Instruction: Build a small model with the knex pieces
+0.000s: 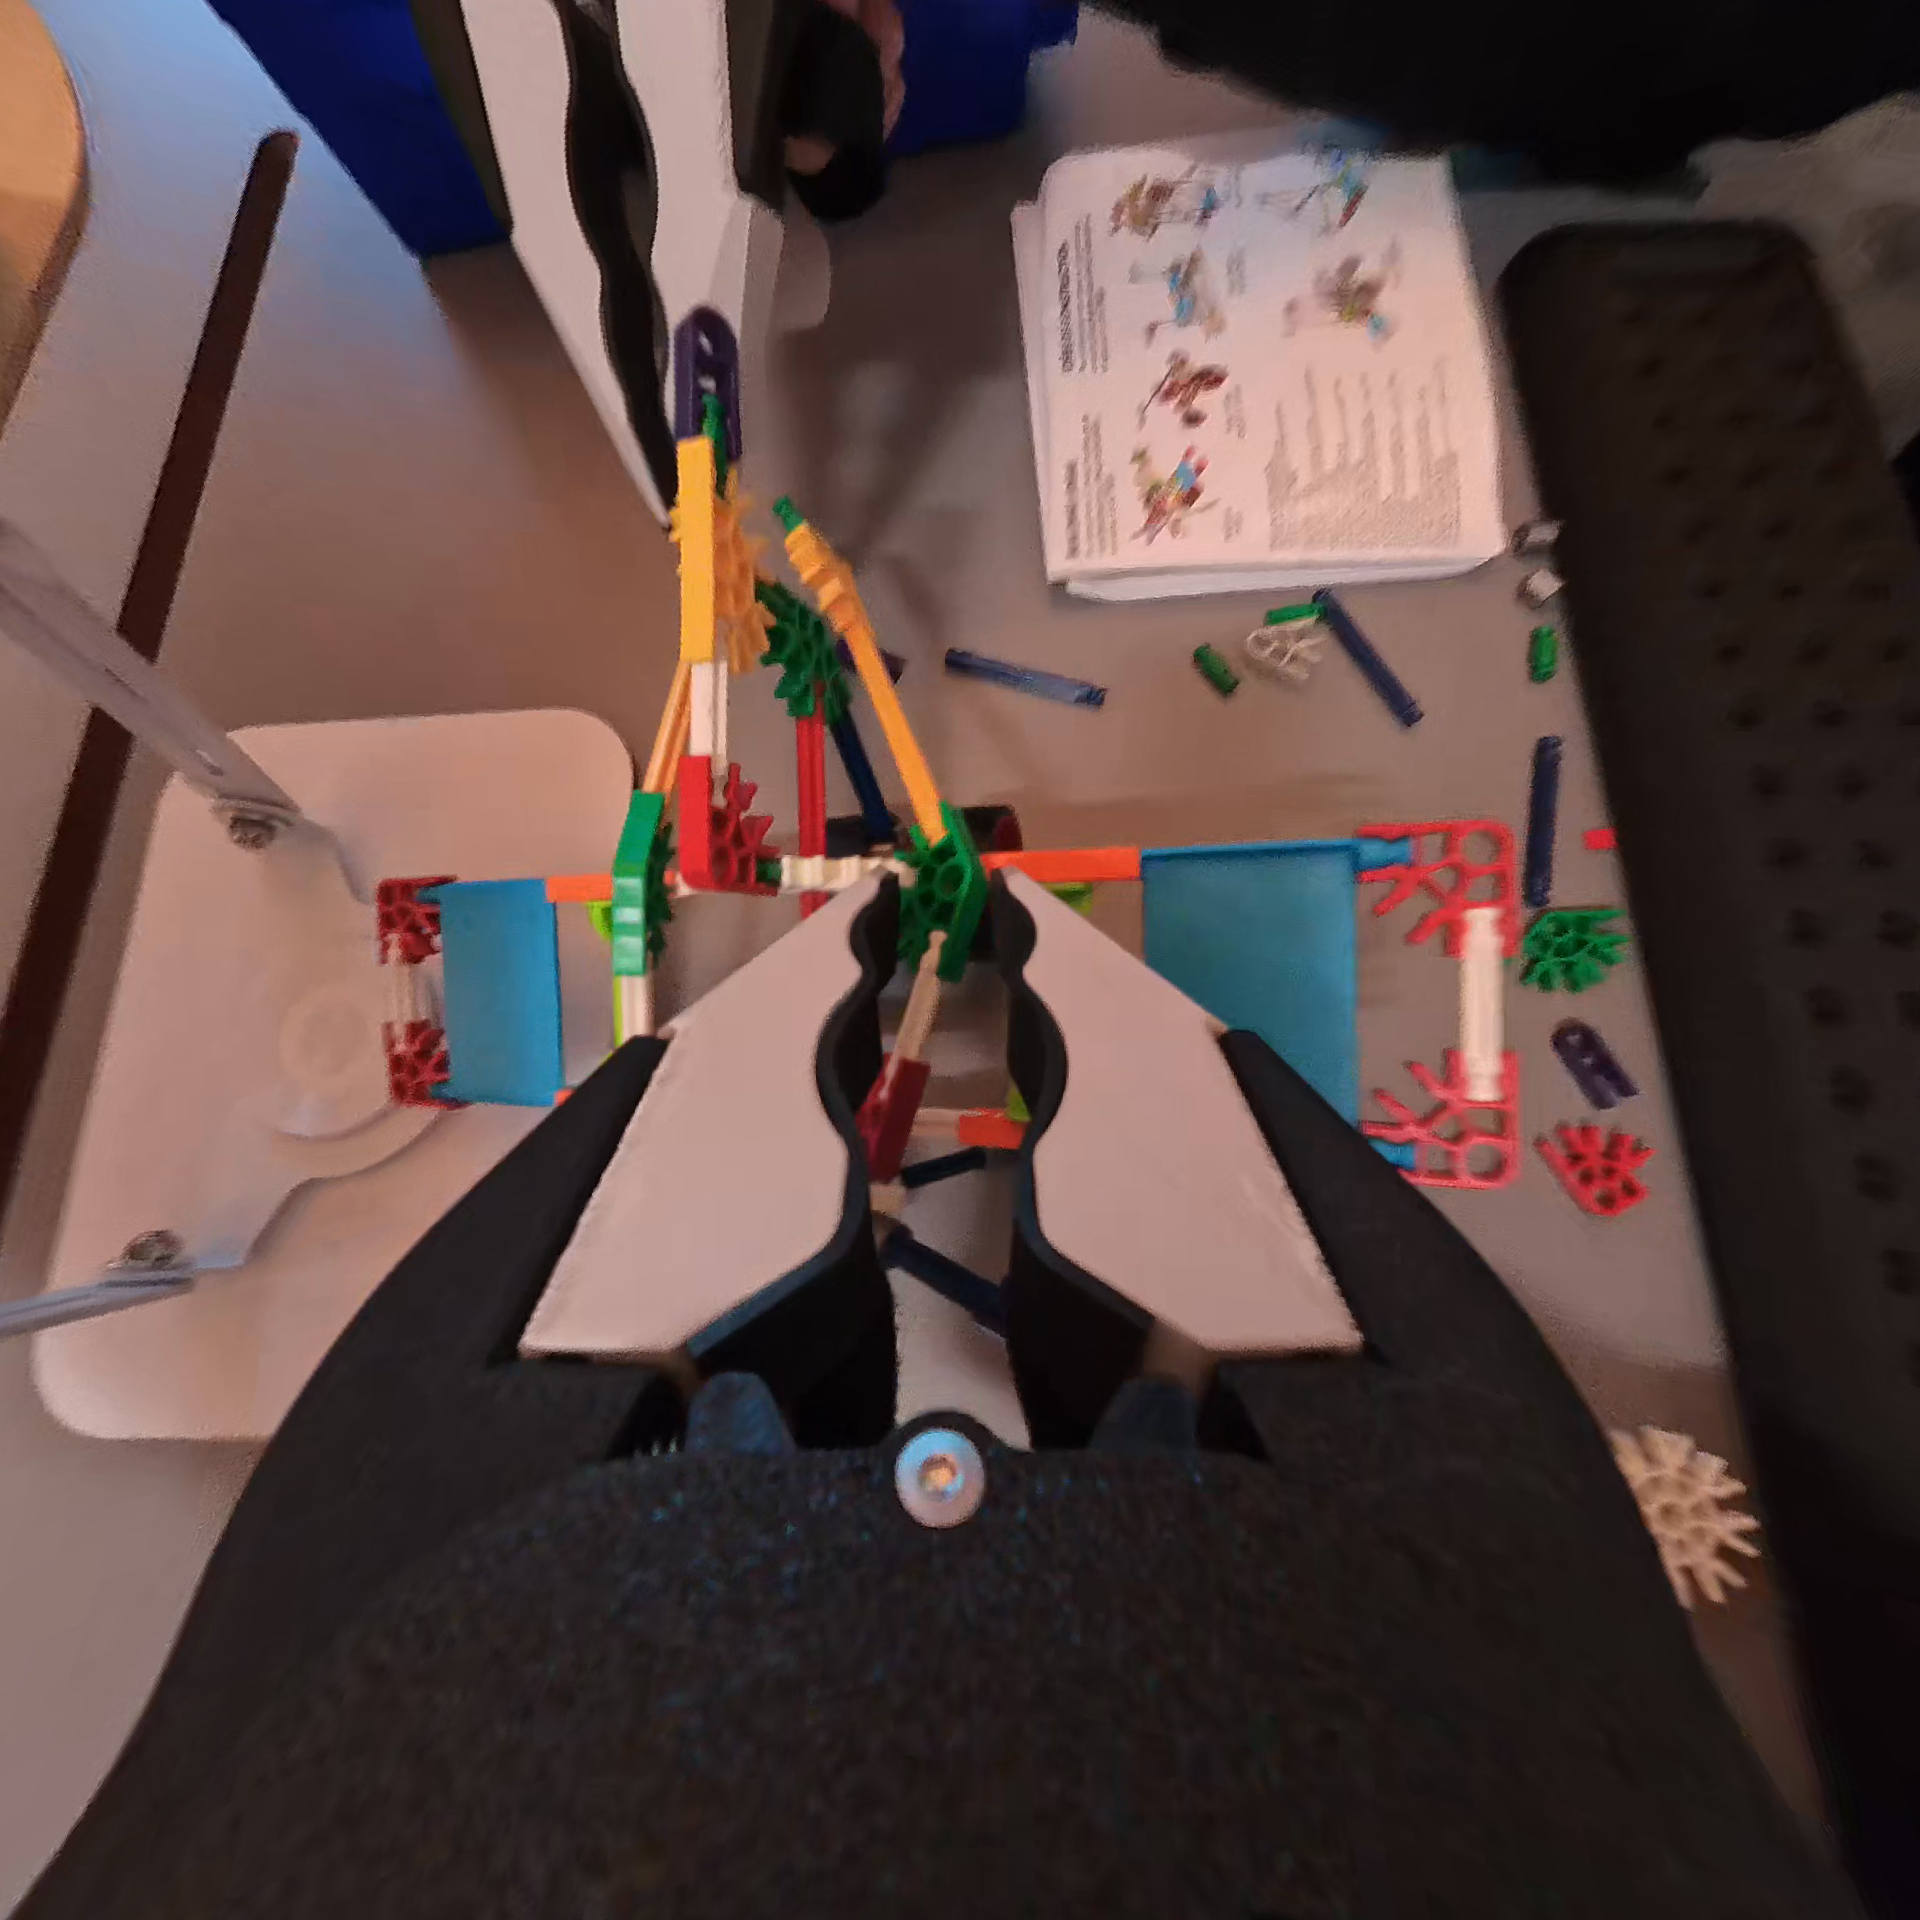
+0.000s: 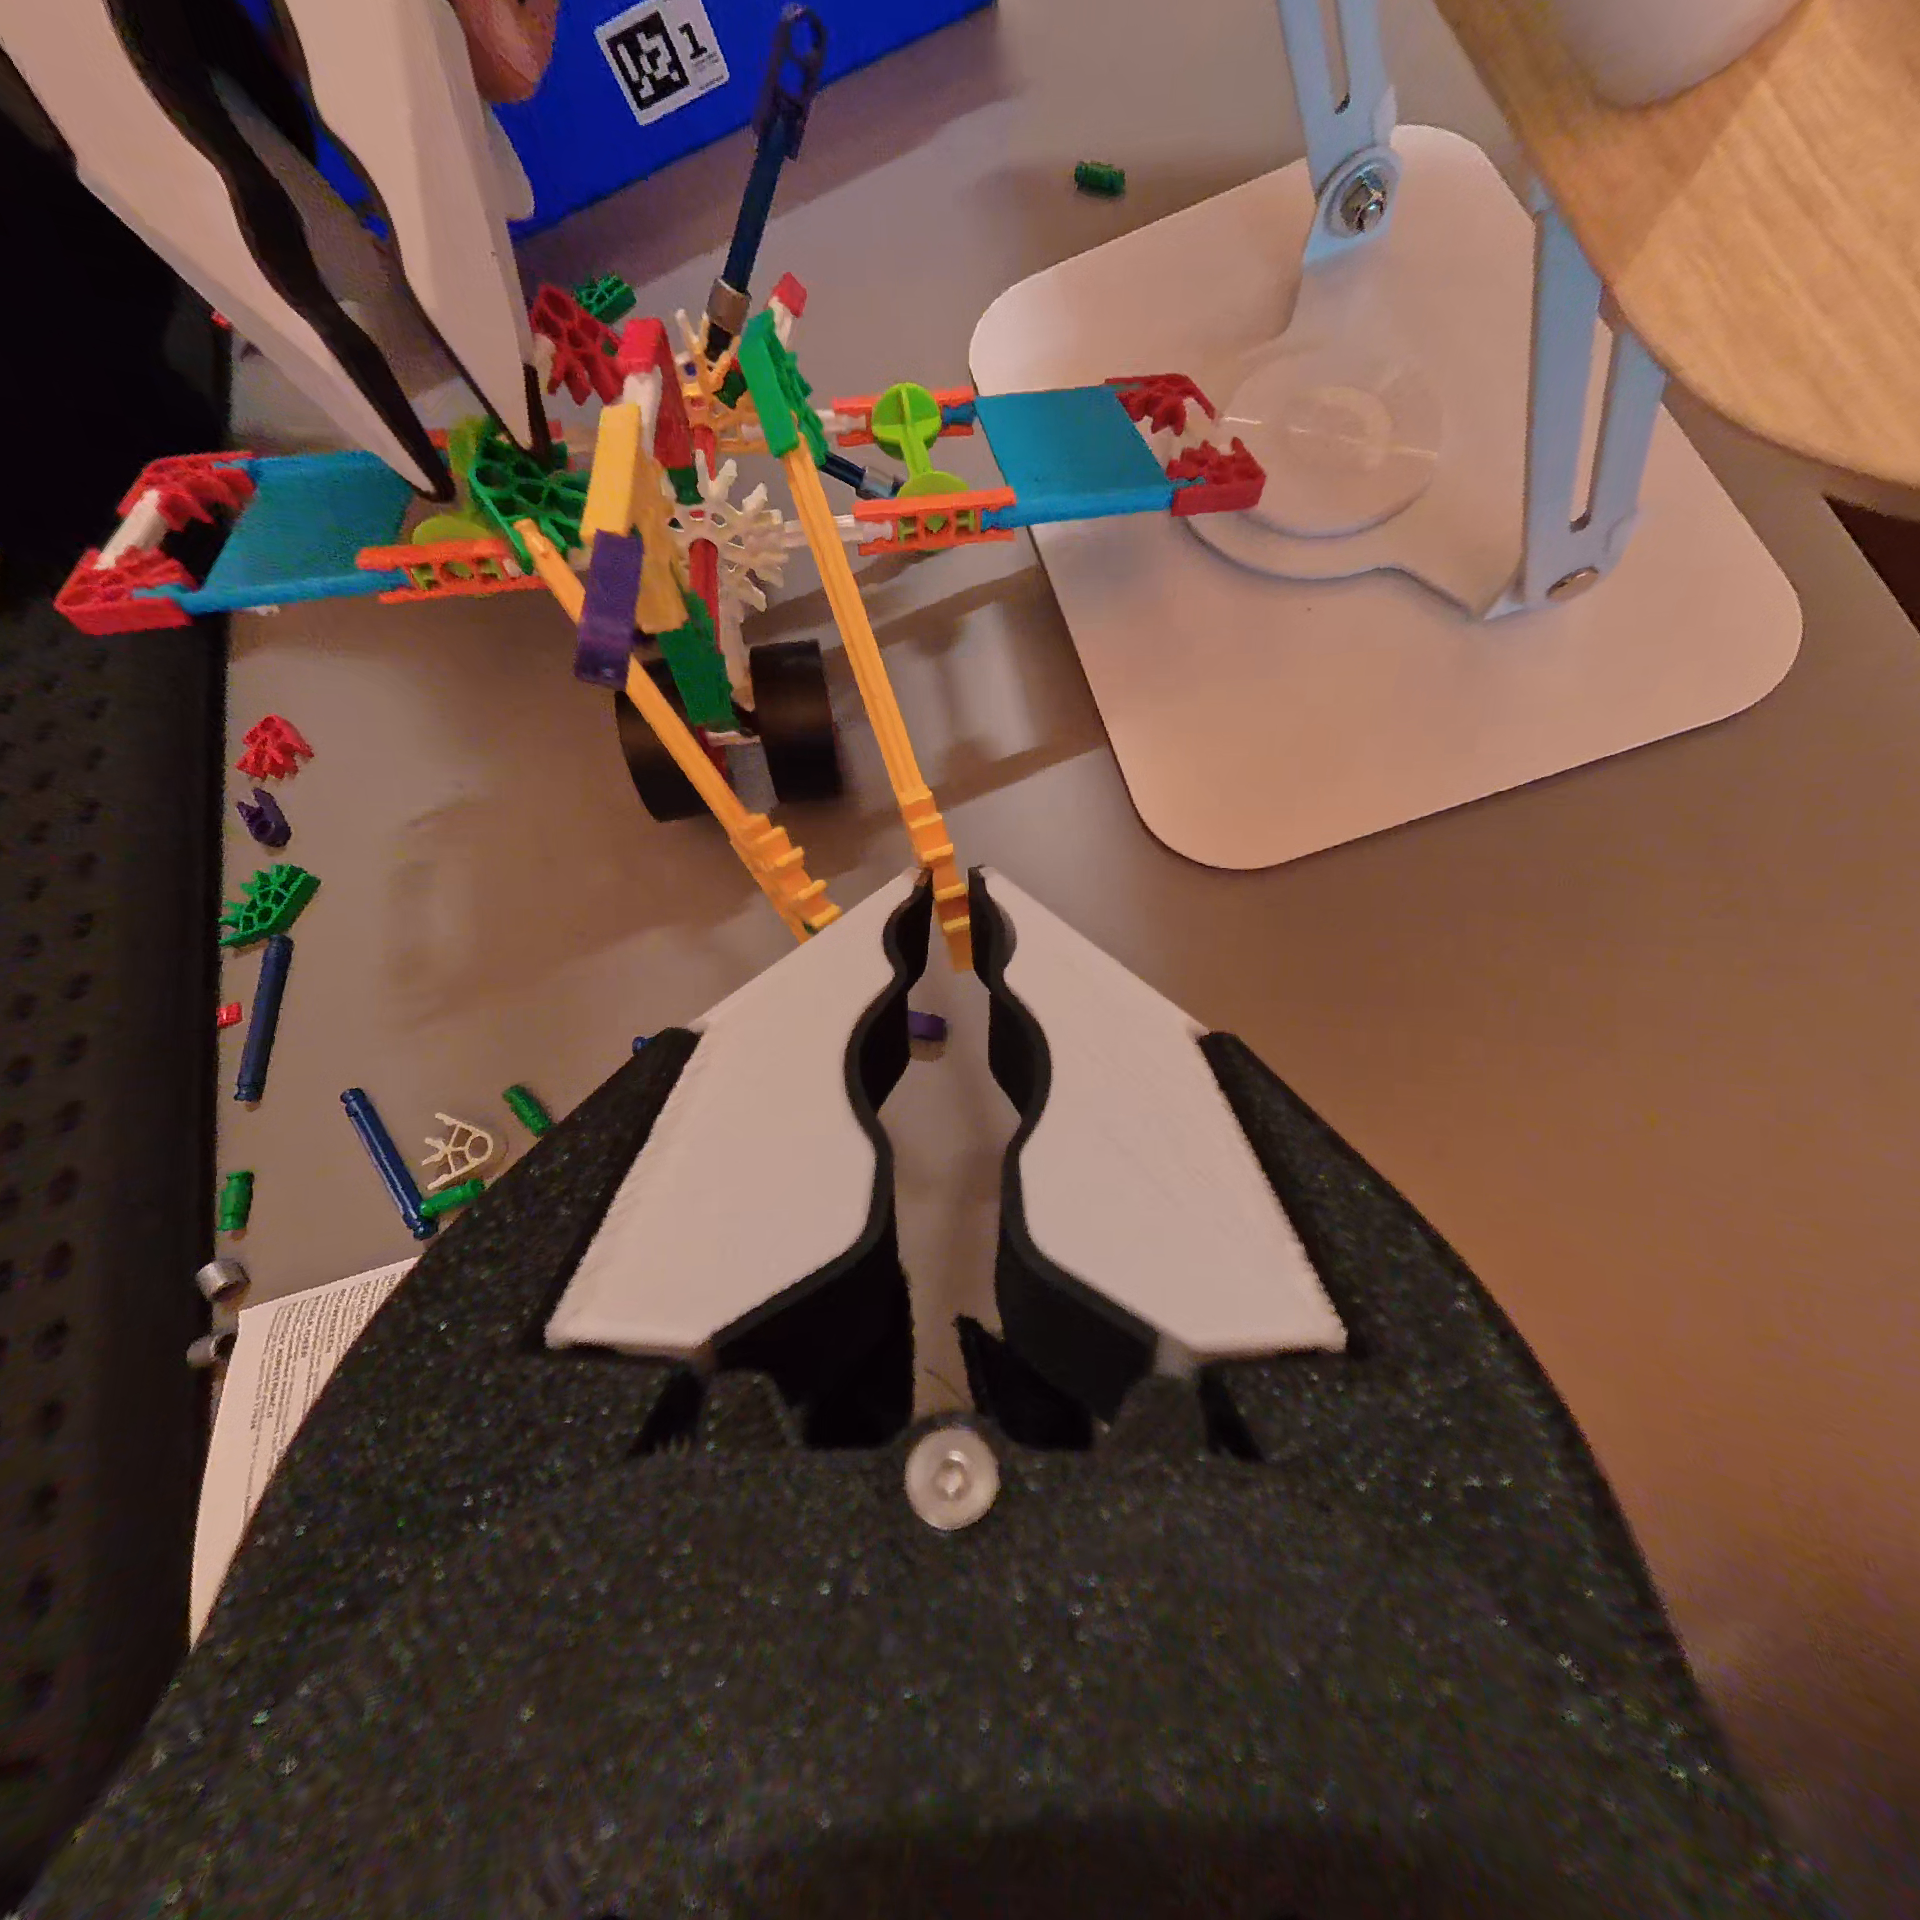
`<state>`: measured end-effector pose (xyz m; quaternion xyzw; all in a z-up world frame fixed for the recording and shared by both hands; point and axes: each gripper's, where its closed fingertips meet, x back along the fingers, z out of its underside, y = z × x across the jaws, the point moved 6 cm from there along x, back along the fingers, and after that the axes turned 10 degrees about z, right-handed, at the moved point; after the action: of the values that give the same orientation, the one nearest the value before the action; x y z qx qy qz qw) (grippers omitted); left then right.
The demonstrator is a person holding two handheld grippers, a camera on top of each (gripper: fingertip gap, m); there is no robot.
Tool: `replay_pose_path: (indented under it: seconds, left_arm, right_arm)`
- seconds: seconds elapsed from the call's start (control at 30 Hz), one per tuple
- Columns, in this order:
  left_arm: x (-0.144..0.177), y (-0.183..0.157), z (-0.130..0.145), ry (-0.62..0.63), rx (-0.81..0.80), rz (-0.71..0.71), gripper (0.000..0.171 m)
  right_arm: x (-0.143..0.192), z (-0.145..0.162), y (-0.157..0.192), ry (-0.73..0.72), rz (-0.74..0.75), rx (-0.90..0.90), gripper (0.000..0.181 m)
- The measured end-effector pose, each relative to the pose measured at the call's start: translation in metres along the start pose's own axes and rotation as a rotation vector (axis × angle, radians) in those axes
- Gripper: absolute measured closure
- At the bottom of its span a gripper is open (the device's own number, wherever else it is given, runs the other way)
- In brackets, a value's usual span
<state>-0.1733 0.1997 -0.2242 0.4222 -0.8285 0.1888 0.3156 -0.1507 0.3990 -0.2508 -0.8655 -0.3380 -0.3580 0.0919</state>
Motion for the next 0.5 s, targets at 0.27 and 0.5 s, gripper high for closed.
replay_pose_path:
  seconds: [0.27,0.5]
  left_arm:
    - [-0.008,-0.001,0.001,0.111,-0.089,-0.071,0.155]
    - [-0.006,0.012,0.001,-0.057,0.081,-0.015,0.159]
  right_arm:
    - [-0.002,0.000,-0.001,0.003,0.017,0.010,0.174]
    - [-0.002,0.002,-0.002,0.020,0.054,0.034,0.174]
